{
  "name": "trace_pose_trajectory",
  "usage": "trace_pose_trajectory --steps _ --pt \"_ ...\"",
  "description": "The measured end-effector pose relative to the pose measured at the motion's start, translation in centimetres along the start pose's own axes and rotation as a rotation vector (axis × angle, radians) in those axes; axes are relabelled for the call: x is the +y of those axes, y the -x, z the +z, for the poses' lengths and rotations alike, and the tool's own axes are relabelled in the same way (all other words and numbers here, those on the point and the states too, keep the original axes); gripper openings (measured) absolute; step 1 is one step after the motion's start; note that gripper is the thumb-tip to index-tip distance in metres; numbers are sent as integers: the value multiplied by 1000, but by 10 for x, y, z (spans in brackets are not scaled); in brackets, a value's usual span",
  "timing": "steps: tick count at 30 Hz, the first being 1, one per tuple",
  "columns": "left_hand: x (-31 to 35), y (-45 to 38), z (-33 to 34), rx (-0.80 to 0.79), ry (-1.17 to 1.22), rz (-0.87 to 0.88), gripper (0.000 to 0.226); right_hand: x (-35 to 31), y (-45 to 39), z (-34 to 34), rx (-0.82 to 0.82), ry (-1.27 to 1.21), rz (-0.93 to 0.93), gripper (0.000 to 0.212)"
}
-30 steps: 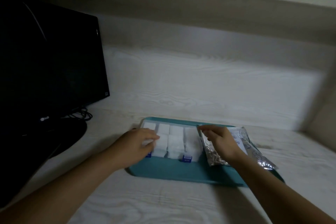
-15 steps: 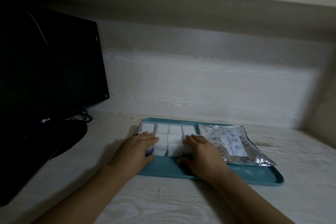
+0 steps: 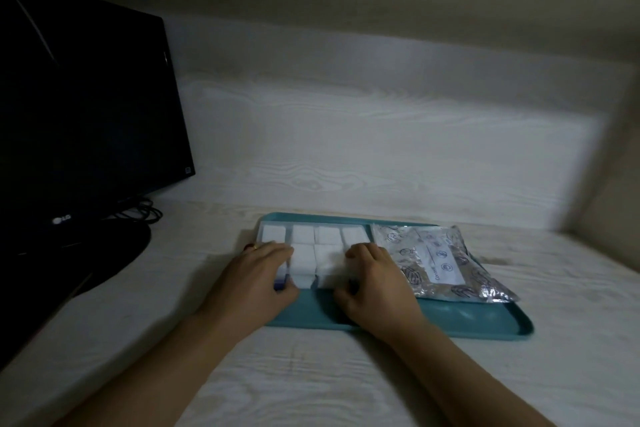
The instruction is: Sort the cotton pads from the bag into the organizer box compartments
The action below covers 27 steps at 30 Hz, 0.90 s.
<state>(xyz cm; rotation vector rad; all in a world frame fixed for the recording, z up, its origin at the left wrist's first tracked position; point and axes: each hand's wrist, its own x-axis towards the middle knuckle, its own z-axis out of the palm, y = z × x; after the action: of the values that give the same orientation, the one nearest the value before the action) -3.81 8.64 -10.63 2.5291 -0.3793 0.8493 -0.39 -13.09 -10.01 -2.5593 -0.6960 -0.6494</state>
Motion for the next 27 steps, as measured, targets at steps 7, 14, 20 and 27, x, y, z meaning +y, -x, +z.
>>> trace_pose_trajectory --steps 7,14,20,27 --pt "-28 -5 -6 49 200 82 17 14 2 -21 -88 -177 -47 28" --pt "-30 -8 6 109 177 48 19 17 -6 -17 -91 -284 109 28" --pt "-38 -10 10 -5 211 -88 39 16 -7 -17 -9 -137 86 23" --pt "-42 -10 14 -35 256 -89 38 14 -5 -19 -23 -107 85 19"
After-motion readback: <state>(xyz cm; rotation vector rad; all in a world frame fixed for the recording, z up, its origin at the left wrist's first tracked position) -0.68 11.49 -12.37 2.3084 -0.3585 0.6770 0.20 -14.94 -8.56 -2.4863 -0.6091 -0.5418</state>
